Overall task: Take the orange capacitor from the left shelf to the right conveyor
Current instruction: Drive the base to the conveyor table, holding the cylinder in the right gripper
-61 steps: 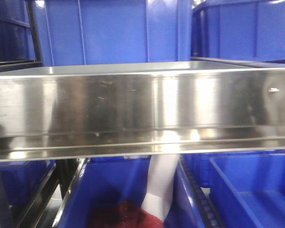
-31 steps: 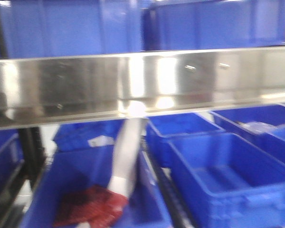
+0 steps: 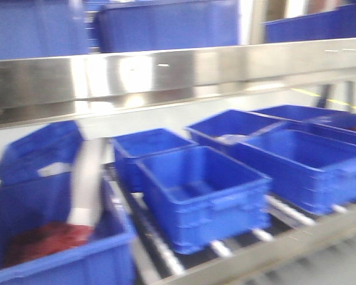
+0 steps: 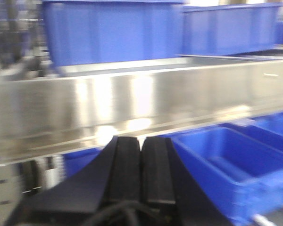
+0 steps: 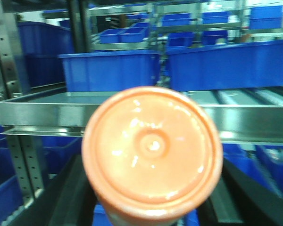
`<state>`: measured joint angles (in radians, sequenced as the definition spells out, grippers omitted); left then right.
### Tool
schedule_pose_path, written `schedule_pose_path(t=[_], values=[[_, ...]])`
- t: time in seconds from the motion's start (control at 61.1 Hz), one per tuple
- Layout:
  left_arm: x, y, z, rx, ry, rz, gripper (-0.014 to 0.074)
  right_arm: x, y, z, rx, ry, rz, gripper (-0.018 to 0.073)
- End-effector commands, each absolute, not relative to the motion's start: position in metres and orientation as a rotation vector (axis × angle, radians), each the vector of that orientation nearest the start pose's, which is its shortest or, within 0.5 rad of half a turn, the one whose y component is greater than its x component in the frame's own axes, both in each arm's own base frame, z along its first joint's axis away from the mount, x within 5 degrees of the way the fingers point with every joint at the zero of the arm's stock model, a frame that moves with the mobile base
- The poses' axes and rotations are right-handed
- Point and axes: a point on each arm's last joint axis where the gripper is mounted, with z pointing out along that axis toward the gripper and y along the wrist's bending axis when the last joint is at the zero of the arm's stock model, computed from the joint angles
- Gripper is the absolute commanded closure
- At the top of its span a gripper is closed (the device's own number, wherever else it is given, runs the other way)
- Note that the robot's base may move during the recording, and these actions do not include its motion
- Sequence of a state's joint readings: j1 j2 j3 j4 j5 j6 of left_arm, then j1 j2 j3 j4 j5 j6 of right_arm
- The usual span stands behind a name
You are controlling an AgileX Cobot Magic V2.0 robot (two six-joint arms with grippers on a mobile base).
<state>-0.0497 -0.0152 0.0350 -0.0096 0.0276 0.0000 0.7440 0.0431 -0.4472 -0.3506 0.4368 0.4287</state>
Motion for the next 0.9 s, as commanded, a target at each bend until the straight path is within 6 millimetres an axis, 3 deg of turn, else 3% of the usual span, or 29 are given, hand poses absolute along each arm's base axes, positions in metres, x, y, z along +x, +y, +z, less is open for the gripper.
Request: schedule_pose_path(t=[0.0,0.884], values=[[0.0564,-0.0029,0.2004,0.028,1.461,-0.052,0.0722,0.0208,0.004,0.3347,-0.369,1.365,0.589,0.051],[0.0564,-0.0029,0.2004,0.028,1.461,-0.052,0.0722,0.0208,0.004,0.3347,-0.369,1.365,0.589,0.051]])
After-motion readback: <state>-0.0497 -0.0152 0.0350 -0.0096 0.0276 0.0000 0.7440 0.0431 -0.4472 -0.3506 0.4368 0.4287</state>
